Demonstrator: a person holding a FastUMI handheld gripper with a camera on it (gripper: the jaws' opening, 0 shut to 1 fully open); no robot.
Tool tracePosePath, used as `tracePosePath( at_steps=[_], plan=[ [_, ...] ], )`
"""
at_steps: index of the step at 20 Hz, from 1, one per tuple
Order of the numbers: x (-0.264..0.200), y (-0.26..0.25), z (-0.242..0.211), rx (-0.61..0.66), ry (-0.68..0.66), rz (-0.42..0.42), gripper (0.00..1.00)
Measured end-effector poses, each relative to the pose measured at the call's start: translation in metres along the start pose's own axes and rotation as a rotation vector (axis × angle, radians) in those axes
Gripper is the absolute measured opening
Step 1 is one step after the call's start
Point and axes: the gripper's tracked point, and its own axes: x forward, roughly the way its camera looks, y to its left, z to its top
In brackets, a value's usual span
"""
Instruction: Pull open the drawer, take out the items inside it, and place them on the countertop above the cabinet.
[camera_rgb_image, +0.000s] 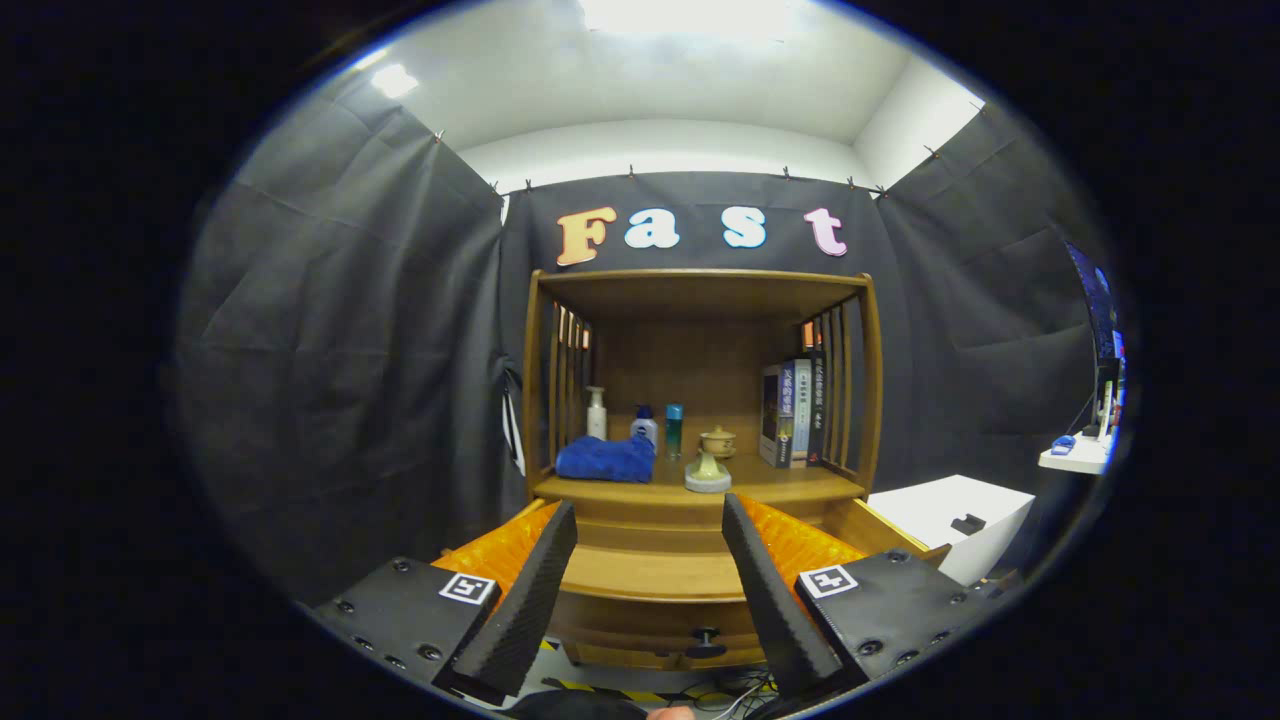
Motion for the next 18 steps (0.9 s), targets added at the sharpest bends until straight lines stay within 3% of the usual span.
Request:
tracePosePath(
  at_steps=[7,11,18],
  plan=[
    [0.023,-0.039,-0.107,0.015,0.093,-0.07,0.95],
    [0.039,-0.054,-0.133,0.033,0.136,-0.107,0.95],
    [0.05,-0.053,-0.142,0.014,0.123,-0.139,0.95]
  ],
)
